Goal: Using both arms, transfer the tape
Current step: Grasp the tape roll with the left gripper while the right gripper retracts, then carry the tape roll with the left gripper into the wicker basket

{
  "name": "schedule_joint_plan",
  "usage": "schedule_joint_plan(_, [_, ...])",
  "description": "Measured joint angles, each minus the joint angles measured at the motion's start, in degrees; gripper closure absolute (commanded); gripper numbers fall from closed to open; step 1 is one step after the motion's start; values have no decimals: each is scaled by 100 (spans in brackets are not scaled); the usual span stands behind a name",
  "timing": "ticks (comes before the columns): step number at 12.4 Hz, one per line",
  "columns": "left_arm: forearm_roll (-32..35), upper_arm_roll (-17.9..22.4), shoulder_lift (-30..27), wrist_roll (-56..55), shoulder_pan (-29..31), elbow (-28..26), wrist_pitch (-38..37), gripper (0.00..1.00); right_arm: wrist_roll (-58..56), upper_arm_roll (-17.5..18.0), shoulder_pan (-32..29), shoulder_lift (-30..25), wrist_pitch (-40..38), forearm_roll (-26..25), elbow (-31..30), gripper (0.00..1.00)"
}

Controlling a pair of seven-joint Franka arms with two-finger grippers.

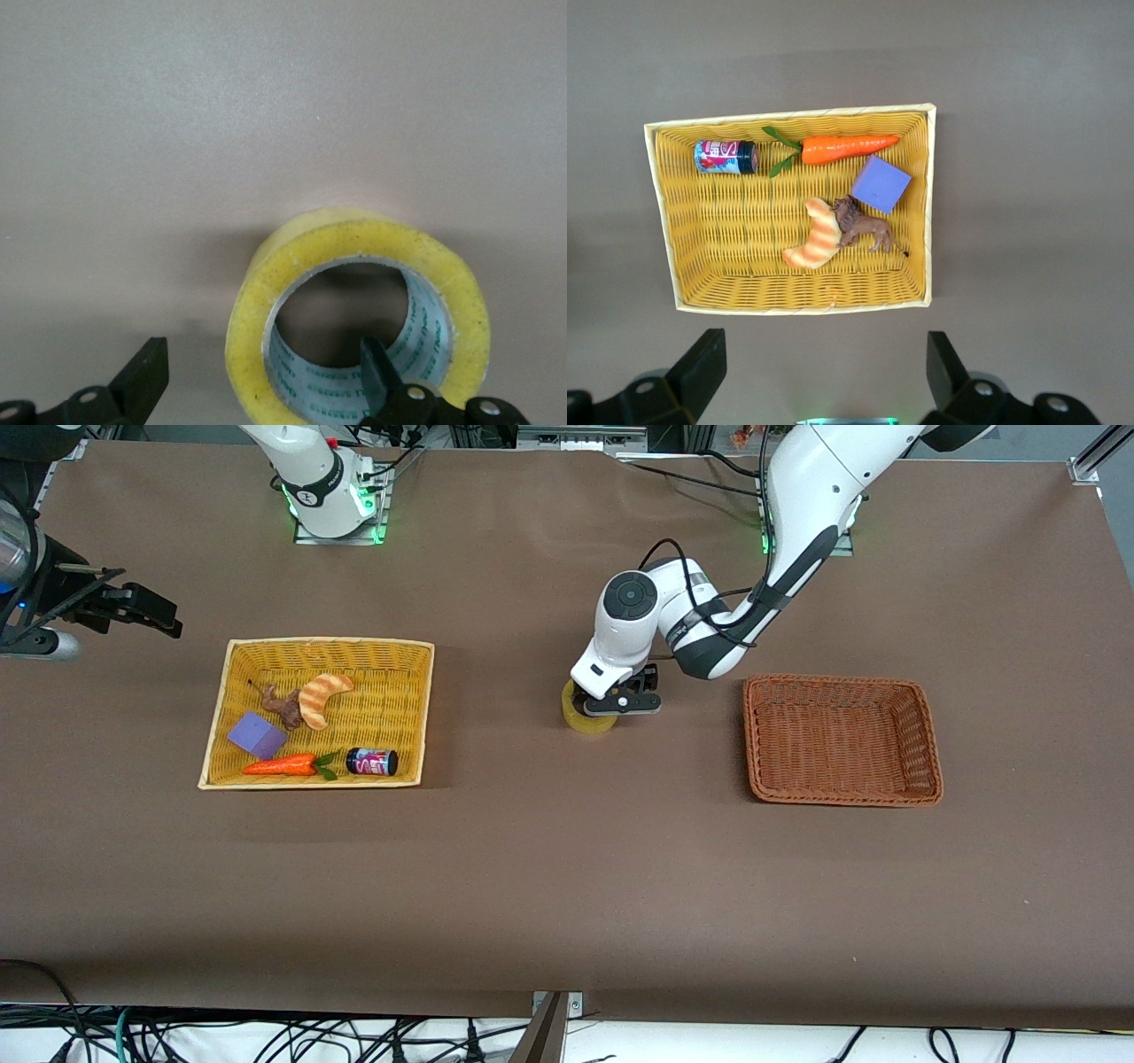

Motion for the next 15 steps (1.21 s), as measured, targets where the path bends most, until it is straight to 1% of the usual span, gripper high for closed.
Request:
schedule_joint_plan(1, [100, 21, 27, -7, 22, -40, 114, 9, -26, -1, 0, 0, 0, 0, 0, 0])
schedule_joint_plan(3, [383, 73, 89, -76, 53, -78, 174, 61, -37, -36, 0, 0, -1, 0, 0, 0])
schedule_joint_plan(5, [518, 90, 152, -134, 71, -82, 221, 94, -54, -60, 0, 4, -2, 0, 0, 0])
schedule_joint_plan(6, [524, 92, 171, -205, 73, -82, 233, 100, -61, -61, 0, 8, -2, 0, 0, 0])
schedule_joint_plan(13, [512, 91, 179, -390, 191, -14, 235, 100, -82, -62, 0, 19, -4, 0, 0, 0])
schedule_joint_plan(14, [472, 61, 168, -222, 279, 44, 94, 100, -84, -62, 0, 19, -4, 0, 0, 0])
schedule_joint_plan(15, [289, -5, 116, 258, 427, 162, -267, 100, -84, -62, 0, 19, -4, 0, 0, 0])
